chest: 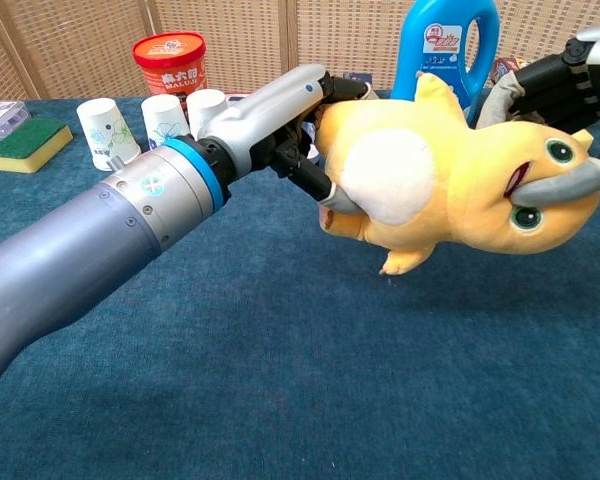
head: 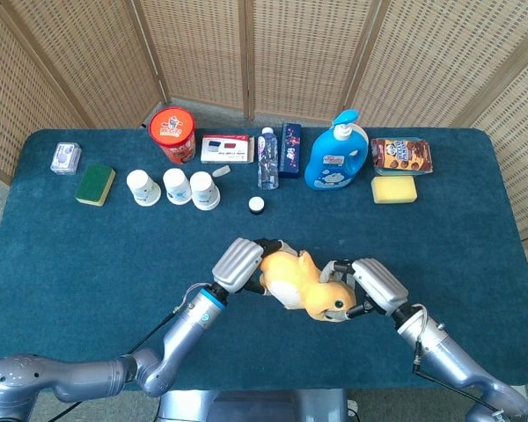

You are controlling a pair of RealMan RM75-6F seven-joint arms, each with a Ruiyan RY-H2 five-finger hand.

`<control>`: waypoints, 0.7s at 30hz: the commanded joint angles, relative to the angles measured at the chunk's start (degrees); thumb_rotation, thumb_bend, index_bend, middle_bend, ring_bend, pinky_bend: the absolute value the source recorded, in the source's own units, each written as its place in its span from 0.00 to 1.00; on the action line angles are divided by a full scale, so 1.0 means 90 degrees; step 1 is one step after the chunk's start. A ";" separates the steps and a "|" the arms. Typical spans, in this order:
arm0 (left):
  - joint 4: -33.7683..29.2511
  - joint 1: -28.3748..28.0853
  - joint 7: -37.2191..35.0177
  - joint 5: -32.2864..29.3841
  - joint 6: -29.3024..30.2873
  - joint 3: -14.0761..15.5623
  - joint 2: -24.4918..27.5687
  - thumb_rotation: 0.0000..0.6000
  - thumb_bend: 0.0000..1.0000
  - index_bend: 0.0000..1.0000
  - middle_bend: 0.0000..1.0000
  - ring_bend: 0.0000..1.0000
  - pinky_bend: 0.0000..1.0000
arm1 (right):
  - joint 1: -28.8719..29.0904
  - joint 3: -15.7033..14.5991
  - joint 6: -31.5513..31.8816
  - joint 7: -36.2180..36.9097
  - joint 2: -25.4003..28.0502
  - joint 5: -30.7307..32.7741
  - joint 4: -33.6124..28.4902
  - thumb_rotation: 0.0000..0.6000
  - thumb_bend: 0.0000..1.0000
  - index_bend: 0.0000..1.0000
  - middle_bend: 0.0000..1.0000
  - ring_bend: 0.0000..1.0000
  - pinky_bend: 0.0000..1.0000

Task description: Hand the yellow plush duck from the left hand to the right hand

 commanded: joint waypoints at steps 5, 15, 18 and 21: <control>-0.0228 0.0052 0.0194 -0.0100 -0.0112 0.0101 0.0276 1.00 0.14 0.04 0.01 0.10 0.52 | -0.0001 -0.0011 0.0035 0.0032 0.0026 -0.0029 0.0004 1.00 0.72 0.76 0.75 0.58 0.88; -0.1078 0.0284 0.0701 -0.0348 -0.0181 0.0248 0.1187 1.00 0.13 0.00 0.00 0.00 0.27 | 0.0013 0.0033 0.0023 -0.0013 0.0022 0.0118 0.0042 1.00 0.72 0.76 0.75 0.58 0.88; -0.1436 0.0427 0.1056 -0.0517 -0.0126 0.0288 0.1661 1.00 0.13 0.00 0.00 0.00 0.21 | 0.0010 0.0050 0.0019 -0.0033 0.0024 0.0179 0.0082 1.00 0.72 0.76 0.75 0.58 0.88; -0.1797 0.0629 0.1281 -0.0689 0.0037 0.0289 0.2187 1.00 0.13 0.00 0.00 0.00 0.17 | 0.0001 0.0073 0.0030 -0.0046 0.0015 0.0241 0.0118 1.00 0.72 0.76 0.75 0.57 0.88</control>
